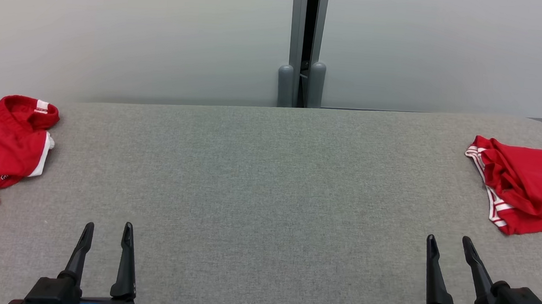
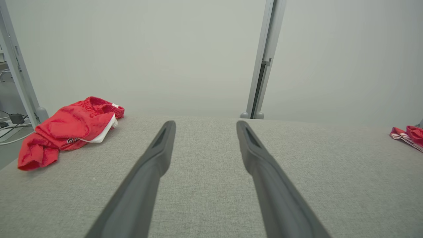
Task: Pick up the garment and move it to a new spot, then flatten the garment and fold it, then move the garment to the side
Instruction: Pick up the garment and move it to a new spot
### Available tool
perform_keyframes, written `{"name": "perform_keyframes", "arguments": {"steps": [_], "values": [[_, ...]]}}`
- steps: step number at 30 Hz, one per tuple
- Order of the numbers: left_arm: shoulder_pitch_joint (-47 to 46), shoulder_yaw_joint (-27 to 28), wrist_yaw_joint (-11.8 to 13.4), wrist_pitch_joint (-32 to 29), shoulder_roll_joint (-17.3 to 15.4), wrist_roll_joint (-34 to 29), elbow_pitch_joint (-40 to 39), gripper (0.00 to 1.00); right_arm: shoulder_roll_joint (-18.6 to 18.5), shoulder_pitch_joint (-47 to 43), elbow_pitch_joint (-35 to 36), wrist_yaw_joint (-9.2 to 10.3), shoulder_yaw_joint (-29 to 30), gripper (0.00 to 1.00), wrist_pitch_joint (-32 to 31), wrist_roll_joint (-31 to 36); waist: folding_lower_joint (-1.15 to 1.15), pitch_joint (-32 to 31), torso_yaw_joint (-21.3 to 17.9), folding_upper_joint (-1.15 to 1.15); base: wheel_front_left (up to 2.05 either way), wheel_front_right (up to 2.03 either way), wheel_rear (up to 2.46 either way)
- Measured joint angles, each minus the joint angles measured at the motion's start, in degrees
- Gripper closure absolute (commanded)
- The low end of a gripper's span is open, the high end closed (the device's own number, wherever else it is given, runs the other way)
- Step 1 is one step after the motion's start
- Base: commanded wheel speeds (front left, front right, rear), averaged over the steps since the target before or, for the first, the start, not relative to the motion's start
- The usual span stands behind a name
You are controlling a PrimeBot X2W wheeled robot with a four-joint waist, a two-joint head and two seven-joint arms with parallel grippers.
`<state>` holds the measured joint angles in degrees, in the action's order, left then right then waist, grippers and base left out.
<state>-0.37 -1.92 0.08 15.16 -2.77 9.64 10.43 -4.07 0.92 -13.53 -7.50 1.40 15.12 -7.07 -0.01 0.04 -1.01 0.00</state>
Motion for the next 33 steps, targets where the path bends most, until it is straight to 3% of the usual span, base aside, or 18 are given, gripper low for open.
{"name": "perform_keyframes", "arguments": {"steps": [14,33], "values": [[-0.15,1.53,0.18,0.0,0.01,-0.76,-0.58,0.0,0.14,0.26,0.2,0.0,-1.05,0.0,0.0,0.2,0.01,0.87,5.23,0.0,0.0,0.0,0.0],[-0.92,5.19,0.51,0.0,-0.01,-1.25,-2.44,0.0,-0.35,2.15,0.58,0.0,-1.87,0.0,0.0,1.1,0.01,3.56,21.57,0.0,0.0,0.0,0.0]]}}
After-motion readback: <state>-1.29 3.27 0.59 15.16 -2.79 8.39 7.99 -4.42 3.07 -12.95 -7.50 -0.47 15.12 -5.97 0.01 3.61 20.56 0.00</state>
